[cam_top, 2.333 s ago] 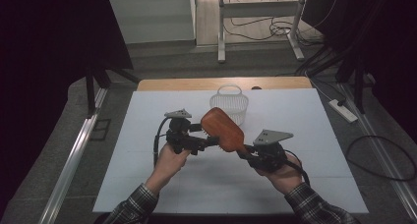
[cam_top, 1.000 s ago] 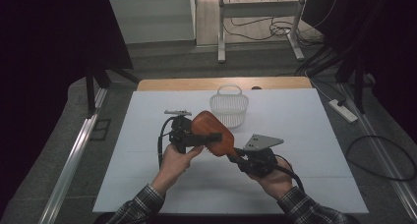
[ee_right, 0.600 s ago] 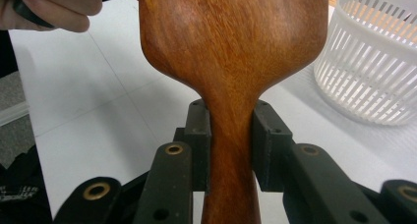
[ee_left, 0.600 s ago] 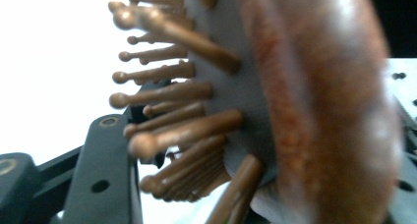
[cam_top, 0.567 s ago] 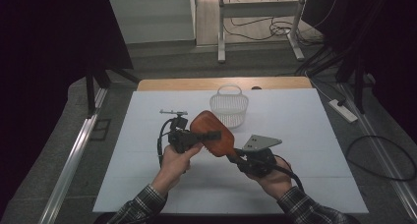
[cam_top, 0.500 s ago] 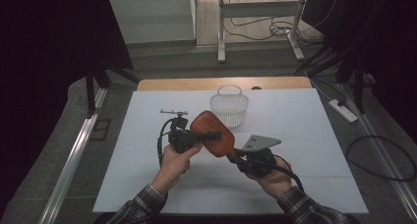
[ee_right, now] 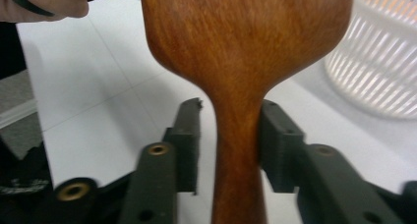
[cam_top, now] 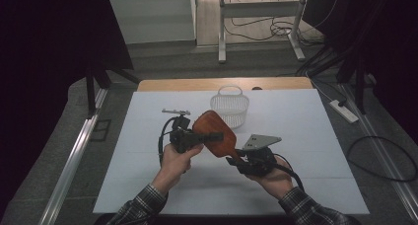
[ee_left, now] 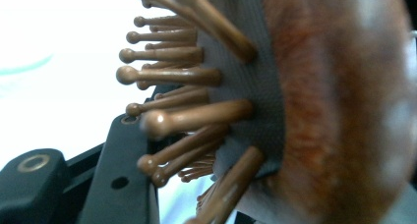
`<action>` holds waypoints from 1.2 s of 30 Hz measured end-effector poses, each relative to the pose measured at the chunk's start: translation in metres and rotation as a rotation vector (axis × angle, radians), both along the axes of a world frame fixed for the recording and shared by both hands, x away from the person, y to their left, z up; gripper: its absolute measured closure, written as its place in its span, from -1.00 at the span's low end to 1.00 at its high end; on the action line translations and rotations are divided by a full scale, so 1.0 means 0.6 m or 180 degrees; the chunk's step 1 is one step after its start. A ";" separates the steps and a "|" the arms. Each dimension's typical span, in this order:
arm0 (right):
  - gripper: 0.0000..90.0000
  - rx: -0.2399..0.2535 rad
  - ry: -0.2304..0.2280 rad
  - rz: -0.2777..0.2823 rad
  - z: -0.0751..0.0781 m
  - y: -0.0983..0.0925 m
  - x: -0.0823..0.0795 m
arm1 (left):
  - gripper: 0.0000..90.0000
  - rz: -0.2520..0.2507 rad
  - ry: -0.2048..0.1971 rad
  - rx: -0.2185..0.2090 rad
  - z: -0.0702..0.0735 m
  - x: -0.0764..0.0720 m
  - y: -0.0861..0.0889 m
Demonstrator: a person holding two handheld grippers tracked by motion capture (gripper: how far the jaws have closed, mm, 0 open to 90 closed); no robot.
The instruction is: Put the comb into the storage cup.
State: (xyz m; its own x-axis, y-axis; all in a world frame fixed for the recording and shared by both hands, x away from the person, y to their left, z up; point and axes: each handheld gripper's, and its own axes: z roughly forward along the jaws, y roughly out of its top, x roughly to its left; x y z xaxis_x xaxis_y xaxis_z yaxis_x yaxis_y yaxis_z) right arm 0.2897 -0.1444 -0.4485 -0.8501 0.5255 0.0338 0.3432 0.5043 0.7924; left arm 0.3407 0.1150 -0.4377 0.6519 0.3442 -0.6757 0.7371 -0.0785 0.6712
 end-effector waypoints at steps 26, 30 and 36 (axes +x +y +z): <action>-0.86 -0.0158 0.0376 -0.0021 -0.001 -0.042 0.011 | 0.19 0.0234 -0.0380 0.0286 0.052 0.024 0.015; -1.00 -0.0254 0.0383 -0.0007 -0.005 -0.050 0.012 | 0.19 0.0265 -0.0397 0.0330 0.059 0.032 0.020; -1.00 -0.0214 0.0423 -0.0008 -0.006 -0.066 0.013 | 0.19 0.0354 -0.0432 0.0374 0.073 0.046 0.030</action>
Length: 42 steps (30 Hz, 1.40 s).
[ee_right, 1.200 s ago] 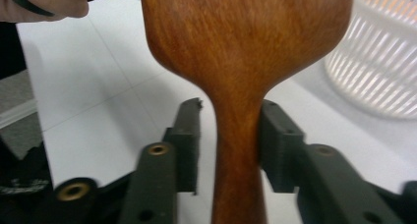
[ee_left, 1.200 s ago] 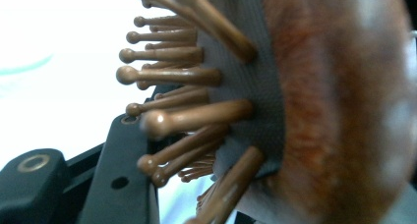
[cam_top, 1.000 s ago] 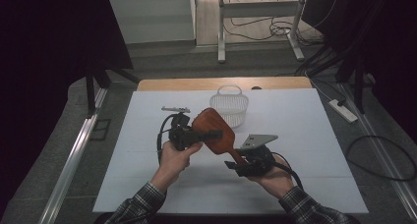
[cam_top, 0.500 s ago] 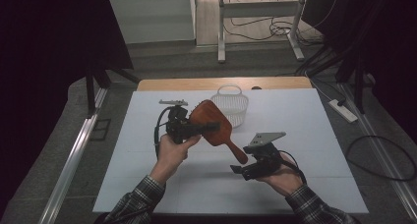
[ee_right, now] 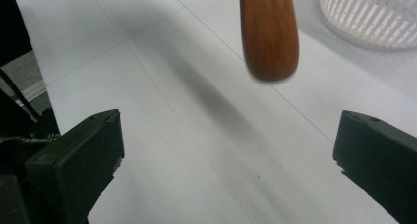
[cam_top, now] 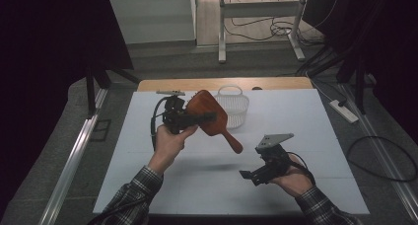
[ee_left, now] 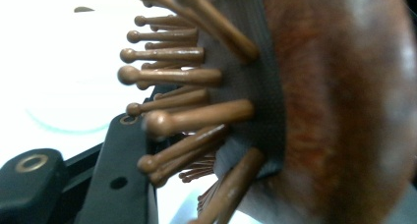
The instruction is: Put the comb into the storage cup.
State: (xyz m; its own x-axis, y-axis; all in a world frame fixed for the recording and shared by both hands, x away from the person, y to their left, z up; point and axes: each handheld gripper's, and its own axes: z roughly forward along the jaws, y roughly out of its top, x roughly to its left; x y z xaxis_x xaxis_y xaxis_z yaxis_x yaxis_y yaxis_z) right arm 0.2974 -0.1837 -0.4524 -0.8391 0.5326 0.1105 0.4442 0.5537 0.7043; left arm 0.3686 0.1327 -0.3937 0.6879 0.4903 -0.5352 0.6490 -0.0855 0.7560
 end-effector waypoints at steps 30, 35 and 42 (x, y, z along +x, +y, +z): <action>-1.00 0.0029 -0.0003 -0.0347 0.002 -0.097 -0.034 | 0.19 0.0425 -0.0113 -0.0035 0.047 0.072 0.022; -1.00 0.0015 -0.0024 -0.0414 0.001 -0.110 -0.039 | 0.19 0.0492 -0.0148 -0.0012 0.053 0.084 0.018; -1.00 -0.0014 -0.0028 -0.0490 0.002 -0.131 -0.055 | 0.19 0.0577 -0.0179 0.0017 0.056 0.099 0.013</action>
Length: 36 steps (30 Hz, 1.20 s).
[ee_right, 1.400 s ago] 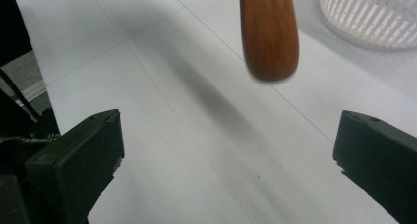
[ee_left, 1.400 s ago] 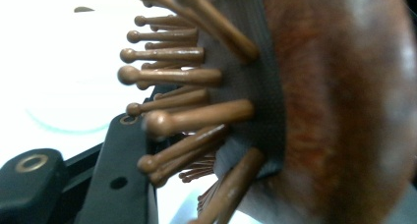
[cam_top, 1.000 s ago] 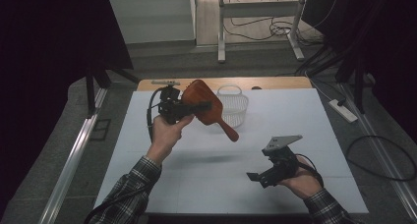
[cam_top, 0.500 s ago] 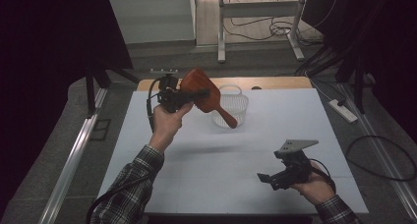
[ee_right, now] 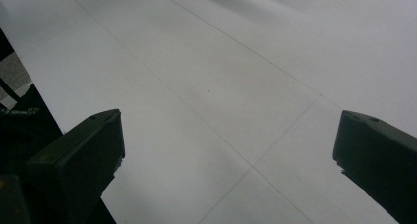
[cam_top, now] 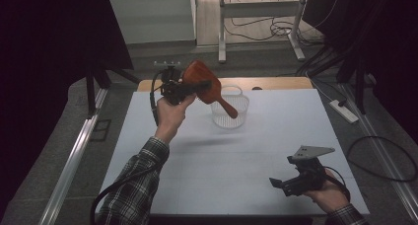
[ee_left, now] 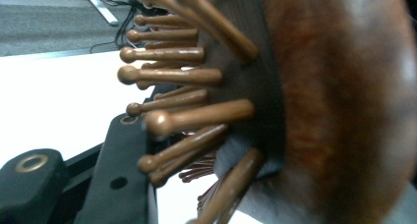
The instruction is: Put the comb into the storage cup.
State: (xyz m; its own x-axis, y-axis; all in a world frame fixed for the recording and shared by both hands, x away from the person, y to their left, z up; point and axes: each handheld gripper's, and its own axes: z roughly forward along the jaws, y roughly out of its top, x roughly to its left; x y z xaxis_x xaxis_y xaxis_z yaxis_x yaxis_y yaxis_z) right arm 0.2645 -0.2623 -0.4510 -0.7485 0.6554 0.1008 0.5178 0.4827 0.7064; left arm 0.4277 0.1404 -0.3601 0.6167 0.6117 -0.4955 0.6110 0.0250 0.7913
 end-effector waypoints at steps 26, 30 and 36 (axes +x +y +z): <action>-1.00 -0.0048 -0.0024 -0.0379 0.005 -0.064 -0.042 | 0.19 0.0260 -0.0039 0.0111 -0.009 0.055 -0.054; -1.00 -0.0060 -0.0002 -0.0414 0.007 -0.069 -0.050 | 0.19 0.0302 -0.0038 0.0138 -0.015 0.062 -0.060; -1.00 -0.0054 0.0024 -0.0466 0.007 -0.077 -0.061 | 0.19 0.0347 -0.0020 0.0160 -0.028 0.066 -0.069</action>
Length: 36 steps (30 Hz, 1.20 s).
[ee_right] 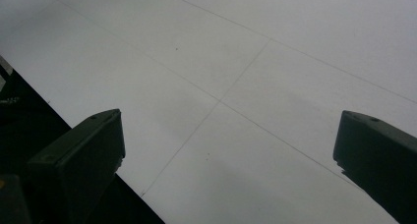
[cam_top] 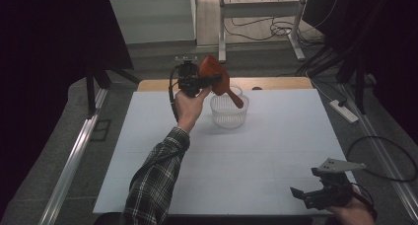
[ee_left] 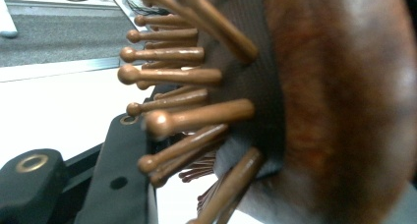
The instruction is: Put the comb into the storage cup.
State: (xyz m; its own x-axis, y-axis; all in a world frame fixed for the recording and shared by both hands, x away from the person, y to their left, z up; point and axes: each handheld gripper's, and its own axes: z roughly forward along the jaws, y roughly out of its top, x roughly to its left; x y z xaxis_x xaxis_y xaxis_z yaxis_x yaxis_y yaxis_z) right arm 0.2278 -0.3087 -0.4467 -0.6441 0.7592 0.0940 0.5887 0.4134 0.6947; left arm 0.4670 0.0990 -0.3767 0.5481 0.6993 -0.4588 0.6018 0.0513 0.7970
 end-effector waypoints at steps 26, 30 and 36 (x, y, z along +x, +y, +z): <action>-1.00 0.0014 -0.0027 -0.0036 0.000 -0.003 -0.003 | 0.18 0.0132 0.0158 0.0137 -0.077 -0.006 -0.031; -1.00 0.0014 -0.0024 -0.0038 0.000 -0.003 -0.003 | 0.18 0.0154 0.0219 0.0145 -0.089 -0.006 -0.035; -1.00 0.0011 -0.0020 -0.0021 0.000 -0.003 -0.003 | 0.16 0.0212 0.0284 0.0090 -0.104 -0.005 -0.032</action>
State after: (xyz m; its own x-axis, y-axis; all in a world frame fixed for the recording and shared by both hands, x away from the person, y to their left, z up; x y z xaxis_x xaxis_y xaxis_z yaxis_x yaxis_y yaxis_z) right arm 0.2262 -0.3103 -0.4466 -0.6396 0.7632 0.0925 0.5870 0.4071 0.6998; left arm 0.4641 0.0797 -0.4391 0.4579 0.7462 -0.4832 0.6664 0.0716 0.7422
